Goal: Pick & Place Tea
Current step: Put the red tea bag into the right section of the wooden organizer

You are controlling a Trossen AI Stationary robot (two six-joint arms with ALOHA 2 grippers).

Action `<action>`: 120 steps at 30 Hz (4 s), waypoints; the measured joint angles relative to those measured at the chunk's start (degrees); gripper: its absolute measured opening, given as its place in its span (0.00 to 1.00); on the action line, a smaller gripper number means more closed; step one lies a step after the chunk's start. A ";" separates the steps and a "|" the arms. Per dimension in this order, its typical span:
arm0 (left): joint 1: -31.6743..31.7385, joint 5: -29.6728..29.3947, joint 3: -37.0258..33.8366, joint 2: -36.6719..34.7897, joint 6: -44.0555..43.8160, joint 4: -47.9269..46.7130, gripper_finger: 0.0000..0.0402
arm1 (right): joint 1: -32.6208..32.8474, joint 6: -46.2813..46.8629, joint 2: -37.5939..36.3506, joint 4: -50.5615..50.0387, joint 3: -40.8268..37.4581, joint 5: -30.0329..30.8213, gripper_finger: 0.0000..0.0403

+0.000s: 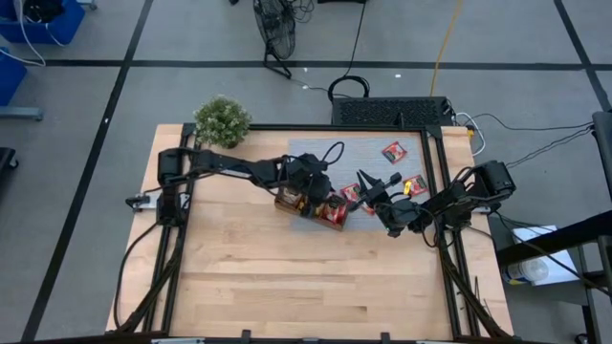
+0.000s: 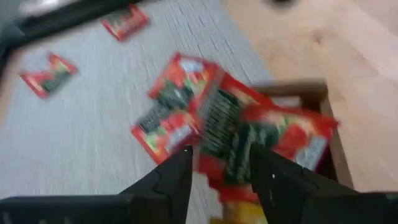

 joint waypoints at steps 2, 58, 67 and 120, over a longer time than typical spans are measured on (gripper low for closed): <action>0.00 -0.04 0.04 -1.02 0.21 0.09 0.39 | -0.02 -0.02 0.00 0.00 0.00 -0.06 0.05; -9.21 -5.07 27.15 9.76 25.09 -40.96 0.00 | 13.24 -18.40 -3.42 1.79 0.04 16.75 0.05; -8.50 -5.09 26.47 10.42 25.37 -37.71 0.00 | 14.25 -18.24 -3.48 1.30 0.04 16.75 0.05; 1.65 16.93 23.80 -2.10 10.63 -39.44 0.01 | 14.23 -23.22 -8.00 6.05 0.61 19.52 0.12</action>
